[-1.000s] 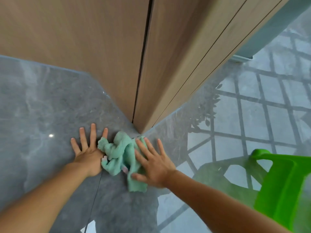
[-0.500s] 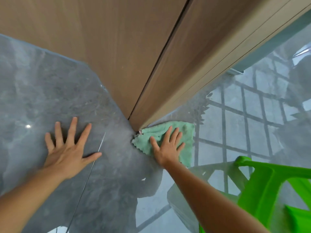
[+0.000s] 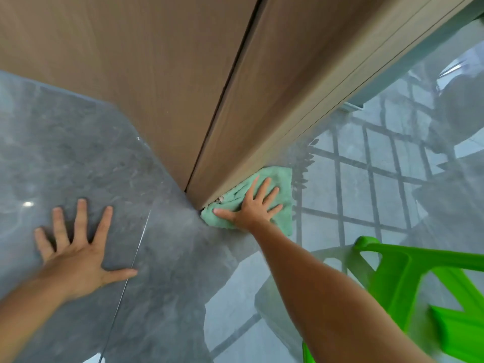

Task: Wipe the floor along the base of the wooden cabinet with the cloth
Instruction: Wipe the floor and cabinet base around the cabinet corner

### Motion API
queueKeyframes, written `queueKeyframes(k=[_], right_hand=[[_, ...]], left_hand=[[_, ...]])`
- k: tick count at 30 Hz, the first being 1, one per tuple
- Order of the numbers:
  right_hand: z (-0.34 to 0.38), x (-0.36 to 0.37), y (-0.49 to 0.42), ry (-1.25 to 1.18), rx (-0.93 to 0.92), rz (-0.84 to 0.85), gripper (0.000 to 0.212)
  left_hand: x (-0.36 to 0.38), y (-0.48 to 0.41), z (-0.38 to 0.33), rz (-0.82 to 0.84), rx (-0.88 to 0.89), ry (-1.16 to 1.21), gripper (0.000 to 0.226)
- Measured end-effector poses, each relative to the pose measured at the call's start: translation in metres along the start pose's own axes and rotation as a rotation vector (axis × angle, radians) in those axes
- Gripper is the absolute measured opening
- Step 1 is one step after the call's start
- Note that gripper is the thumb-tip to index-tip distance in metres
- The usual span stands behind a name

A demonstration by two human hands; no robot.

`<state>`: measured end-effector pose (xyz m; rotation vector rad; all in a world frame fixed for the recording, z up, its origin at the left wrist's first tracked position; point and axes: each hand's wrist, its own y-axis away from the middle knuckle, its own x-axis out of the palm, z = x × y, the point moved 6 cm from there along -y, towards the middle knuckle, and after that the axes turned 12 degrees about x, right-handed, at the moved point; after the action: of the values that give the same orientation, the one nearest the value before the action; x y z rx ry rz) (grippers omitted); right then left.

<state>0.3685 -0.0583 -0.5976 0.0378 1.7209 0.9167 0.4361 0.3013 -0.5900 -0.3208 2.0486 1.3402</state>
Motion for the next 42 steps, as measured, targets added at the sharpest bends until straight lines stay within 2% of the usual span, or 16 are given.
queueKeyframes(k=[6,10,12,14,17,19,22,25,28,33,37,42], right_hand=[[0.025,0.062,0.061,0.114,-0.224,-0.036,0.144],[-0.005,0.033,0.041,0.292,-0.389,-0.056,0.136],[-0.02,0.012,0.037,0.267,-0.471,-0.009,0.135],[-0.029,-0.008,0.041,0.082,-0.451,-0.024,0.134],[-0.023,-0.022,0.046,-0.169,-0.313,-0.147,0.137],[-0.008,-0.012,0.045,-0.264,-0.192,-0.1,0.143],[0.018,0.011,0.045,-0.23,-0.031,-0.06,0.15],[0.026,0.021,0.041,-0.161,-0.005,-0.045,0.155],[0.012,0.012,0.027,-0.126,-0.023,-0.041,0.154],[-0.021,-0.028,-0.017,-0.208,0.188,-0.004,0.162],[-0.005,-0.026,-0.012,-0.147,0.154,0.041,0.165],[0.043,0.037,0.056,-0.126,-0.017,0.032,0.162]], left_hand=[[-0.002,0.0,-0.002,0.002,-0.009,-0.021,0.145],[-0.001,-0.001,0.0,-0.01,-0.012,-0.042,0.143],[-0.002,-0.001,0.0,-0.008,-0.014,-0.036,0.144],[-0.001,0.0,-0.001,0.01,-0.007,-0.03,0.146],[-0.001,0.0,0.0,0.012,-0.013,-0.024,0.146],[-0.001,0.0,0.0,0.006,-0.018,-0.023,0.144],[0.0,-0.002,0.0,-0.015,-0.014,-0.043,0.142],[0.001,-0.005,0.003,-0.034,-0.015,-0.049,0.142],[0.003,-0.006,0.005,-0.037,-0.018,-0.047,0.143],[0.002,-0.006,0.004,-0.033,0.005,-0.027,0.143],[0.001,-0.006,0.002,-0.053,0.027,-0.027,0.143],[0.001,-0.007,0.003,-0.082,0.038,-0.021,0.144]])
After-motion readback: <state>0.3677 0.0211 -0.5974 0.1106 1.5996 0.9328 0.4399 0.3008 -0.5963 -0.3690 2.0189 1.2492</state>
